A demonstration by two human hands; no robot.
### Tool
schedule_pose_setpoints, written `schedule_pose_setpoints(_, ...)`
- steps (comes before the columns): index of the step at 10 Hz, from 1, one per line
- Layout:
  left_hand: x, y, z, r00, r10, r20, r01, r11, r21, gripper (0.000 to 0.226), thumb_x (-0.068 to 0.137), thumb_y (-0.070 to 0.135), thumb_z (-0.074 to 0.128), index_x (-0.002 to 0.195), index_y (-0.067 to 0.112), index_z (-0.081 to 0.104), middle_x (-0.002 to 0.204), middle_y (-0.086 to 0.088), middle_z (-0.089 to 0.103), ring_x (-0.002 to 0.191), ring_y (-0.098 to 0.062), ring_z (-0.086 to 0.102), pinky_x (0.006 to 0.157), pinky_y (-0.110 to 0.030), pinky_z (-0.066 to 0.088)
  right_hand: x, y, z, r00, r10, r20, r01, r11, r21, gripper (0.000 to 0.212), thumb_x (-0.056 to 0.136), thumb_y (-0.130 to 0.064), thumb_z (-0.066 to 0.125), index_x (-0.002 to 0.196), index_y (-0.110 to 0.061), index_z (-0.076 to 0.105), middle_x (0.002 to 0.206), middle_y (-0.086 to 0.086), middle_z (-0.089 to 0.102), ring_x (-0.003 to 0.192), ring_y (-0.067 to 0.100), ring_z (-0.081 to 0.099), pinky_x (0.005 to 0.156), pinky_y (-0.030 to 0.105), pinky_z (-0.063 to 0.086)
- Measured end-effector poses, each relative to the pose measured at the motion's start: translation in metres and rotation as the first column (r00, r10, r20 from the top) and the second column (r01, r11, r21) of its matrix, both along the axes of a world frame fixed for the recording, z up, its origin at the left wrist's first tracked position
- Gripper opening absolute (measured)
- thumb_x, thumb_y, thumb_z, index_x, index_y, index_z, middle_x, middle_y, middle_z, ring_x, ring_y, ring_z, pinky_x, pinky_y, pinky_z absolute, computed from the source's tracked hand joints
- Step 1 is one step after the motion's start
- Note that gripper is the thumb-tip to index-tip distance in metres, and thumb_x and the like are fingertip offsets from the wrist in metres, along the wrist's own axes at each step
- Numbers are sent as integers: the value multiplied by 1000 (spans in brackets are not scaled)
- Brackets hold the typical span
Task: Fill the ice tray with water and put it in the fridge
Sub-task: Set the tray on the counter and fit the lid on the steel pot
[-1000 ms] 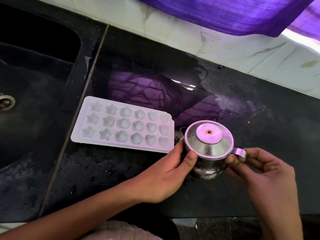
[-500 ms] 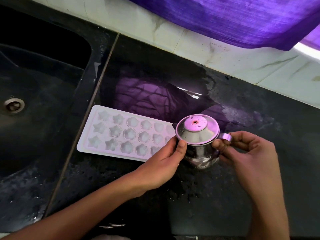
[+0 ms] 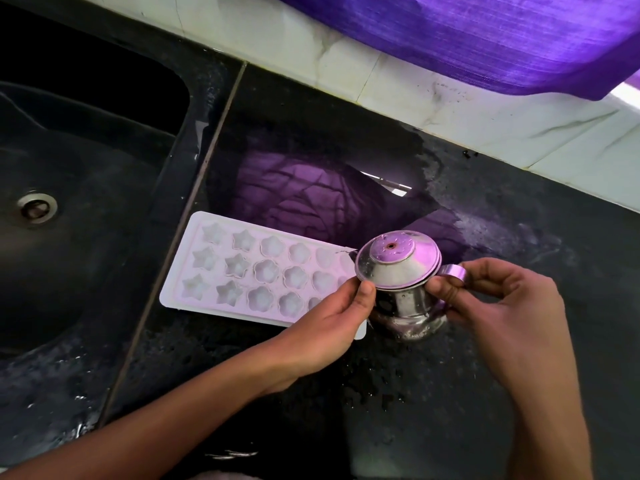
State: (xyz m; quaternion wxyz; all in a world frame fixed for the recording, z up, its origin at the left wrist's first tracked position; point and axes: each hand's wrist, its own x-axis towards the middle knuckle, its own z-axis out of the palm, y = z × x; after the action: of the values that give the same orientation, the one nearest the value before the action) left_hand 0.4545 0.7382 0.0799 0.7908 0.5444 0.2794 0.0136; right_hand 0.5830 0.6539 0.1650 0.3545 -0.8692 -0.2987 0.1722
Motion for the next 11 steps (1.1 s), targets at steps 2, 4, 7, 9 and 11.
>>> schedule_pose_setpoints(2, 1, -2, -3, 1000, -3, 30, 3, 1000, 3, 64, 80, 62, 27, 138, 38, 36, 140, 26, 42, 130, 8, 35, 114, -24, 23, 1, 0, -1, 1000, 2, 21, -2, 1000, -4, 22, 56, -38, 77, 76, -34, 69, 67, -11, 72, 62, 11, 70, 74, 48, 57)
schedule_pose_setpoints(4, 1, -1, -1, 999, 4, 46, -4, 1000, 9, 62, 80, 61, 27, 137, 38, 38, 138, 28, 43, 127, 12, 36, 109, -17, 25, 1, -3, 0, 1000, 3, -15, -3, 999, 36, 25, 52, -42, 74, 72, -27, 70, 68, -8, 73, 64, 15, 70, 73, 46, 58)
schedule_pose_setpoints(7, 0, -2, 8, 992, 55, 115, -65, 994, 85, 52, 83, 59, 29, 134, 51, 29, 123, 46, 38, 110, 35, 28, 86, 6, 27, 3, -11, -7, 987, -43, -152, 74, 976, 204, 15, 57, -22, 75, 68, -15, 68, 67, -2, 72, 61, 7, 67, 57, 18, 56)
schedule_pose_setpoints(9, -5, -13, 13, 991, 54, 121, -74, 983, 169, 49, 89, 54, 25, 137, 51, 21, 120, 52, 29, 106, 41, 19, 86, 11, 17, 3, -19, -6, 987, -21, -159, 55, 975, 217, 14, 65, -5, 77, 65, -15, 67, 68, 0, 72, 64, 9, 67, 57, 19, 56)
schedule_pose_setpoints(11, -8, -23, 7, 998, 1, 66, -8, 995, 104, 32, 98, 42, 22, 128, 52, 18, 110, 53, 20, 91, 45, 12, 75, 16, 14, 2, -18, -5, 998, 50, -30, -47, 995, 89, 22, 64, -10, 81, 73, -28, 71, 72, -7, 73, 70, 13, 70, 69, 41, 59)
